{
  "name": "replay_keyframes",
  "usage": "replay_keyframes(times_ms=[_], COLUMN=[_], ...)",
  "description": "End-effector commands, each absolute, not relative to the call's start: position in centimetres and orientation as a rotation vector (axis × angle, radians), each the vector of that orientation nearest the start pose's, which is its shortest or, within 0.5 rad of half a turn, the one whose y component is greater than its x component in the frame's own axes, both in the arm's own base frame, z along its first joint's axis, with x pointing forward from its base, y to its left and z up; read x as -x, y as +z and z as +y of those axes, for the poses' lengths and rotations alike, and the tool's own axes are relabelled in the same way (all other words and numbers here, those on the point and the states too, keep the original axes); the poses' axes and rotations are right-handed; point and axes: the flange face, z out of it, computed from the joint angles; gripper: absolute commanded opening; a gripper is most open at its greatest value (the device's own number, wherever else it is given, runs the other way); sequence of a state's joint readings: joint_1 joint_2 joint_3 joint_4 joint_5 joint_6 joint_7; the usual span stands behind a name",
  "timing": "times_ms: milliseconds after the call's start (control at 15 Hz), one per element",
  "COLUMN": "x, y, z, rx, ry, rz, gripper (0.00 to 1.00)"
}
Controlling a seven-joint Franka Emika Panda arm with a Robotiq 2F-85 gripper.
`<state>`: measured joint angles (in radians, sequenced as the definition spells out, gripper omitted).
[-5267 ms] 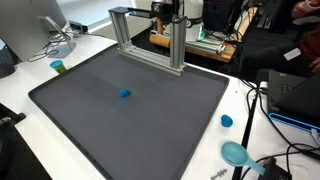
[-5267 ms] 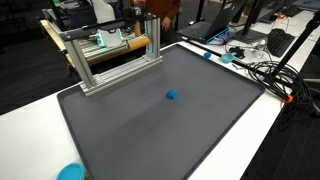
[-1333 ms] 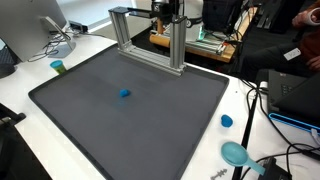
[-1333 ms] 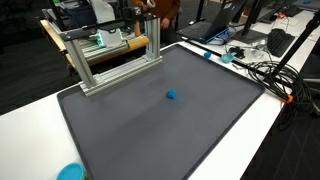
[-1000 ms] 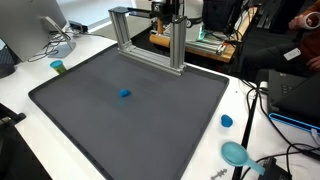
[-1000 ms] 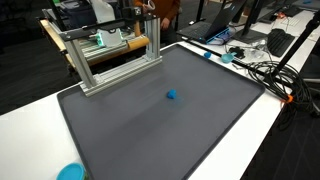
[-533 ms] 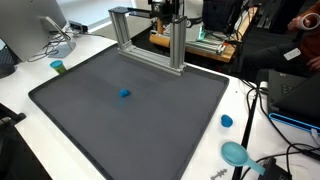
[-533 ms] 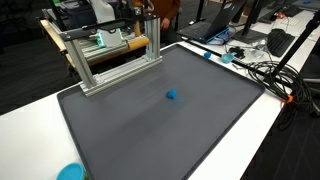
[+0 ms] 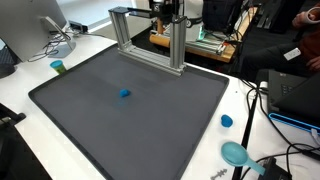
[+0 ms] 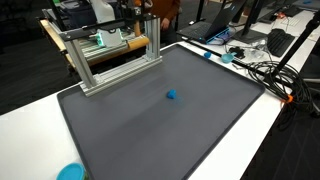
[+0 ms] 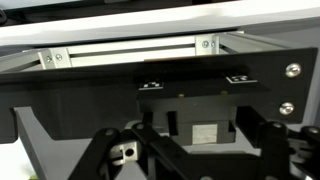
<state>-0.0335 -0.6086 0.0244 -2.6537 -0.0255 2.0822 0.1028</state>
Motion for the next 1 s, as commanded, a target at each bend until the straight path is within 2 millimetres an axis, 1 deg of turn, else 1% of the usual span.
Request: replay_keyframes(times_ms=[0,533,733,867,933], x=[-34.5,-34.1,-34.1,-34.0,-34.0], y=[43.0,42.6,42.1,41.9,41.8], z=[-0.5,0.5,0.9,1.0,1.0], rx=[3.143,3.151,3.159,3.161,3.161], ry=[-0.093,-0.128,-0.133,-0.132,-0.133], rz=[0.125,0.061,0.043,0.038,0.038], gripper=[0.83,0.78,0.81,0.8,0.77])
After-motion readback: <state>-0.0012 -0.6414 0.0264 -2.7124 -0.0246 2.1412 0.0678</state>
